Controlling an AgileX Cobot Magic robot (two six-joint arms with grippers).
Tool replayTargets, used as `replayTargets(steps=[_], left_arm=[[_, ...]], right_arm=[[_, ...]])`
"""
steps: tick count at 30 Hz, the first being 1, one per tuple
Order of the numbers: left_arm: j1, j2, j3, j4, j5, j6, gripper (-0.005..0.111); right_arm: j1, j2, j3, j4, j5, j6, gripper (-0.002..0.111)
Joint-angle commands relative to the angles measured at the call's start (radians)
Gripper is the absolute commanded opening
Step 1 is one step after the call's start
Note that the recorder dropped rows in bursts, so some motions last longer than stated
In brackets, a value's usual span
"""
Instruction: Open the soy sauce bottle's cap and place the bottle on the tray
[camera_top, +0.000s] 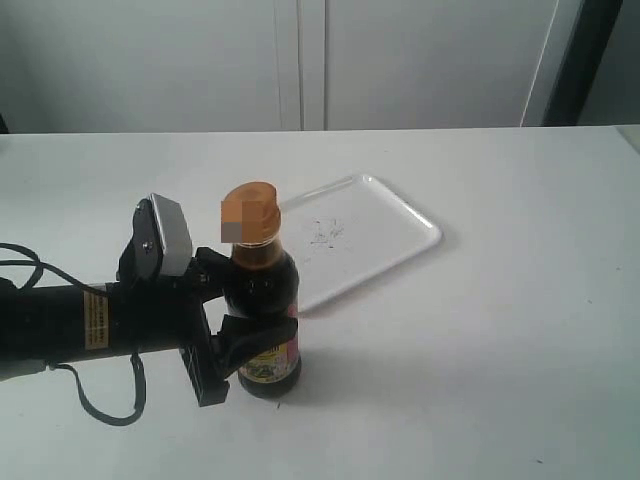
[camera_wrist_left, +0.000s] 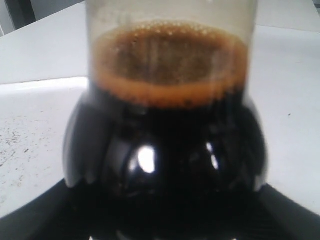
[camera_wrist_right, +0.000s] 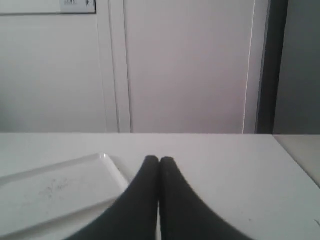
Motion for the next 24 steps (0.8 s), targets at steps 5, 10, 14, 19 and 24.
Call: replayTargets(steps=[5,10,14,19,24], left_arm=[[-0.004,-0.001,0.009,0.016,0.0,0.015,0.0],[-0.004,-0.001,0.009,0.016,0.0,0.015,0.0],[-0.004,-0.001,0.009,0.016,0.0,0.015,0.0],[-0.004,-0.001,0.009,0.016,0.0,0.015,0.0],[-0.004,-0.001,0.009,0.016,0.0,0.017,0.0]], right_arm=[[-0.004,-0.006,0.002,0.01,-0.097,0.07,0.0],[-0.004,-0.006,0.002,0.008,-0.108,0.069,0.0],[-0.004,-0.006,-0.016,0.008,-0.118,0.107,0.0],[-0.004,-0.006,-0.07,0.008,-0.169,0.118,0.0],[-0.004,0.03,-0.161,0.0,-0.185,0.118,0.0]])
